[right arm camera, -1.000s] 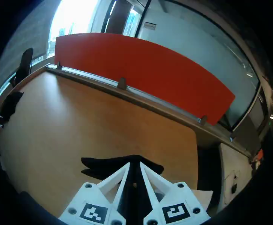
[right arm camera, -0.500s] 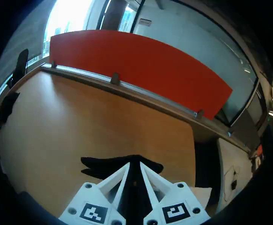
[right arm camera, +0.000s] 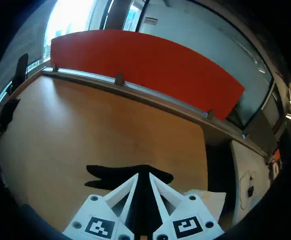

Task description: Fold towel

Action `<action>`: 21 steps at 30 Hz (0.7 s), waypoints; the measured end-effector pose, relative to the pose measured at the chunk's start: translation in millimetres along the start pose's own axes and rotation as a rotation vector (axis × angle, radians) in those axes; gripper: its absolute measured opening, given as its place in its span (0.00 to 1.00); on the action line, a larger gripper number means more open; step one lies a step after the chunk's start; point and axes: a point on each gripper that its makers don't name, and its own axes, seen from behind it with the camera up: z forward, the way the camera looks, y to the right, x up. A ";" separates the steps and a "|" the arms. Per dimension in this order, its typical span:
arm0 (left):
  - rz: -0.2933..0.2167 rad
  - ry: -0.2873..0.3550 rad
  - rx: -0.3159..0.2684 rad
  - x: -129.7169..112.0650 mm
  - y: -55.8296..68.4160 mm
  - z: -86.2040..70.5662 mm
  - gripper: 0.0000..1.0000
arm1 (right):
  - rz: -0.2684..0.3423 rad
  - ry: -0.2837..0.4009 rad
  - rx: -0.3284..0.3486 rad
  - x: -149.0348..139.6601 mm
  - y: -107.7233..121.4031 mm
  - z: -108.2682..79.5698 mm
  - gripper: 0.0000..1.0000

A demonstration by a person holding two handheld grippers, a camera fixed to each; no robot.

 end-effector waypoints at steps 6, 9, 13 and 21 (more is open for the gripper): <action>0.006 0.001 -0.006 2.0 3.5 1.4 0.78 | 0.005 -0.035 -0.002 -29.7 6.2 -9.0 0.04; 0.010 0.001 -0.009 2.3 5.4 1.7 0.78 | 0.003 -0.056 -0.006 -46.7 9.8 -12.8 0.04; 0.014 0.000 -0.011 1.8 7.0 1.6 0.78 | 0.006 -0.081 -0.018 -66.7 15.2 -15.4 0.04; 0.024 -0.004 -0.012 -0.1 8.5 0.1 0.78 | 0.010 -0.088 -0.029 -82.2 20.9 -16.9 0.04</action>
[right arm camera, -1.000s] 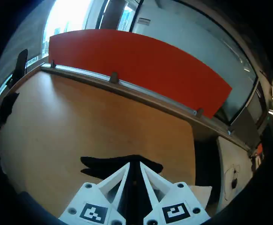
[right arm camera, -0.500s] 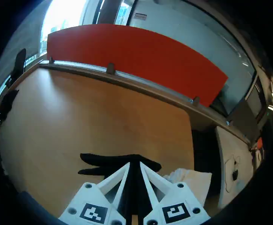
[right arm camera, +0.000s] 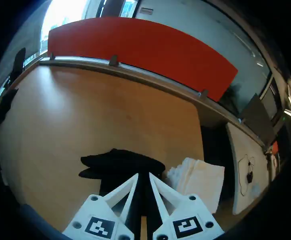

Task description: Fold towel

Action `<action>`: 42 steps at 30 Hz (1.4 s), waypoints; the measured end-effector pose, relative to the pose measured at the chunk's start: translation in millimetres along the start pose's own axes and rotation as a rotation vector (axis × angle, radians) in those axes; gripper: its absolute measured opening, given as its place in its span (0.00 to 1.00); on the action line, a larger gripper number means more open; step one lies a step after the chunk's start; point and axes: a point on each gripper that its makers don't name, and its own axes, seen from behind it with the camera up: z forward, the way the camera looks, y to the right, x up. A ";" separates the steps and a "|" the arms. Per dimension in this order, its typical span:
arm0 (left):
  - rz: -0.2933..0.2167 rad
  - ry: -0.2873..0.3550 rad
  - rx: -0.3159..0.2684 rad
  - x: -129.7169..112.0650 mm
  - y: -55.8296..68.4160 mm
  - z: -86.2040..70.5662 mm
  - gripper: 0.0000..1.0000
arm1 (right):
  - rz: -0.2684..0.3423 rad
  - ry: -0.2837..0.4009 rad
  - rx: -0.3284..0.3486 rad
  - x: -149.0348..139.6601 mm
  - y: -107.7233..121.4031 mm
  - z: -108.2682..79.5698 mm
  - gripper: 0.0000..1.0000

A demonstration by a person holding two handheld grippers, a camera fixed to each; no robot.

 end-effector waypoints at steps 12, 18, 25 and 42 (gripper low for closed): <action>0.001 0.001 0.009 -2.9 -2.9 -5.1 0.78 | -0.052 -0.024 -0.016 -12.3 8.0 -0.3 0.04; 0.002 0.001 0.016 -3.0 -5.5 -6.2 0.78 | -0.038 -0.068 -0.029 -33.7 13.4 3.8 0.04; 0.005 0.002 0.021 -2.1 -7.0 -7.9 0.78 | -0.013 -0.132 -0.035 -63.4 14.6 8.6 0.04; 0.025 0.001 0.030 1.9 -9.8 -8.8 0.78 | 0.076 -0.225 -0.048 -112.6 15.1 14.6 0.04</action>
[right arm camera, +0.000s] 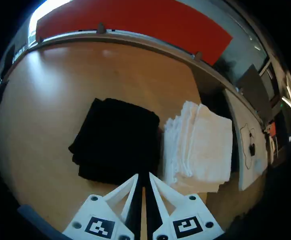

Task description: Fold towel

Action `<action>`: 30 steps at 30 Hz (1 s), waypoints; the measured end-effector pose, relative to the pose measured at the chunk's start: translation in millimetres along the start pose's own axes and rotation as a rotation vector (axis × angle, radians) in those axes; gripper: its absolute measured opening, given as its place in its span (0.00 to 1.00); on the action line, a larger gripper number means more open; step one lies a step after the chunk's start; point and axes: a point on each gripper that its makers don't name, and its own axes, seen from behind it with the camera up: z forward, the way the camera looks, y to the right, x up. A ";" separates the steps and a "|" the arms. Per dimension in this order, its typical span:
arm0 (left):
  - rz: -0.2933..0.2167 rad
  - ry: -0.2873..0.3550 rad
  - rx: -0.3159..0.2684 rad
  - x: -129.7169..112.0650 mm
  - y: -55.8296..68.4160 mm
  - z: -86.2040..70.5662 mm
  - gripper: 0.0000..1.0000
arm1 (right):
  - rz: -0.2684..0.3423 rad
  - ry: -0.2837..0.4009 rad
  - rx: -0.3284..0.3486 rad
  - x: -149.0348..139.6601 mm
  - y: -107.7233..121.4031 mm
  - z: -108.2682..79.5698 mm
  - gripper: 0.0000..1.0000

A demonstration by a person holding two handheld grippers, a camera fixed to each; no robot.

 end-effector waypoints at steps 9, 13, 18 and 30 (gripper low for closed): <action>0.003 -0.003 0.008 -0.7 -2.0 -0.6 0.78 | 0.038 -0.044 -0.012 -20.8 0.1 12.2 0.04; 0.007 -0.003 0.010 -0.7 -1.8 -0.8 0.78 | 0.054 -0.062 -0.003 -28.9 -2.6 18.2 0.04; 0.008 -0.005 0.013 -1.3 -2.2 -0.9 0.78 | 0.073 -0.071 -0.017 -33.7 -1.6 24.3 0.05; 0.012 -0.010 0.014 -3.7 0.0 -0.9 0.78 | 0.094 -0.092 -0.034 -41.6 -0.6 34.3 0.12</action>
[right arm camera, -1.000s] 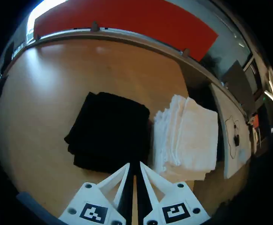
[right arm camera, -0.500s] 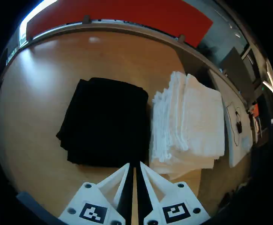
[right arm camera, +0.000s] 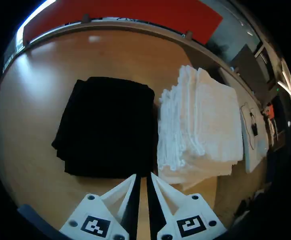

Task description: Fold towel

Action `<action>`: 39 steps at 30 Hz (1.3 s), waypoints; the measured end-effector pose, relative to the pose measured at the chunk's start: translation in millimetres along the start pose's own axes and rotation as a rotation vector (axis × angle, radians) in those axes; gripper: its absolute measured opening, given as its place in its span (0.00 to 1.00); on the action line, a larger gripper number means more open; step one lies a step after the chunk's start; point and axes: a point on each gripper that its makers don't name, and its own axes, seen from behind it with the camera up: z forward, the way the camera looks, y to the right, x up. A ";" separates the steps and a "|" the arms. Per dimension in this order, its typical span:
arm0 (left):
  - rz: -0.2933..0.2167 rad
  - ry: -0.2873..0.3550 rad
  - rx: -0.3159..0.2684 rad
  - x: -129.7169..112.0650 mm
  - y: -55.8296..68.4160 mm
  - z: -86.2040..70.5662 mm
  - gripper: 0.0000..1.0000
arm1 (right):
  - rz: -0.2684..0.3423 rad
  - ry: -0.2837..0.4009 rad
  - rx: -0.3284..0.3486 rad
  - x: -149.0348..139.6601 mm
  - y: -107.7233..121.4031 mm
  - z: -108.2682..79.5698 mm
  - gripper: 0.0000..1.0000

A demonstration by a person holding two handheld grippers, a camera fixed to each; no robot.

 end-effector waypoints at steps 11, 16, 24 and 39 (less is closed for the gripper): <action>0.004 0.000 0.002 1.7 -0.4 1.0 0.78 | 0.022 0.005 -0.027 -1.5 7.0 2.7 0.19; 0.005 0.000 0.003 2.0 -0.5 0.9 0.78 | 0.024 0.007 -0.028 -1.7 6.8 2.7 0.24; 0.005 0.003 0.000 3.8 0.2 1.1 0.78 | 0.029 0.015 -0.037 -2.4 8.2 -1.8 0.41; 0.002 0.011 -0.007 6.0 2.9 0.9 0.78 | 0.031 0.040 -0.028 -4.5 1.1 -10.0 1.00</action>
